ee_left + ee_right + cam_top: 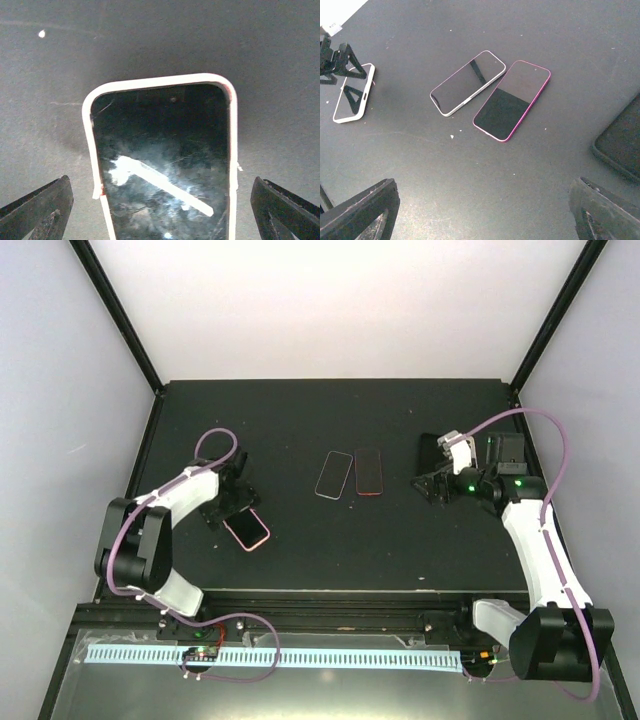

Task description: Take the phone out of the phone case

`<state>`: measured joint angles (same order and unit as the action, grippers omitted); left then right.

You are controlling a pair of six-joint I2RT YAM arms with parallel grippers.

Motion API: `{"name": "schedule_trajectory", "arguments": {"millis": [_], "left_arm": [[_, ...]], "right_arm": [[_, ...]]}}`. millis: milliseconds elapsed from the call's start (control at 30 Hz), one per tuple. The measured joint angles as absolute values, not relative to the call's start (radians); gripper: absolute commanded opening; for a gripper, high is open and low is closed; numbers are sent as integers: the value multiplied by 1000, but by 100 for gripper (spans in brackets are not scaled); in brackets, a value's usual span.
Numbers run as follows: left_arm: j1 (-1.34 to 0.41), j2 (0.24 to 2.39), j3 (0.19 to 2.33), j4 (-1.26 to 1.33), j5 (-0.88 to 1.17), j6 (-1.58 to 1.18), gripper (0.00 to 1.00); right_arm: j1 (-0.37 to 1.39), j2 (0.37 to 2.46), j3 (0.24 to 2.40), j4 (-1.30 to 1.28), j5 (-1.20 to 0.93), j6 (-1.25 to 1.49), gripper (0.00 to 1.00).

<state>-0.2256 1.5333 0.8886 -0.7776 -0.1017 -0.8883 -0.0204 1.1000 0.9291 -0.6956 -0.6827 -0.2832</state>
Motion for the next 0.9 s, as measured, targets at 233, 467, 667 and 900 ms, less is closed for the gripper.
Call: {"name": "schedule_trajectory", "arguments": {"millis": [233, 467, 667, 900], "left_arm": [[-223, 1572, 929, -786, -69, -868, 99], [-223, 1641, 949, -811, -58, -865, 99], [-223, 1686, 963, -818, -56, -866, 99], [-222, 1706, 980, -815, -28, -863, 87]], "right_arm": [[-20, 1112, 923, -698, -692, -297, 92], [-20, 1128, 923, -707, -695, -309, 92], [-20, 1144, 923, -719, -702, -313, 91], [-20, 1168, 923, -731, -710, -315, 89]]}}
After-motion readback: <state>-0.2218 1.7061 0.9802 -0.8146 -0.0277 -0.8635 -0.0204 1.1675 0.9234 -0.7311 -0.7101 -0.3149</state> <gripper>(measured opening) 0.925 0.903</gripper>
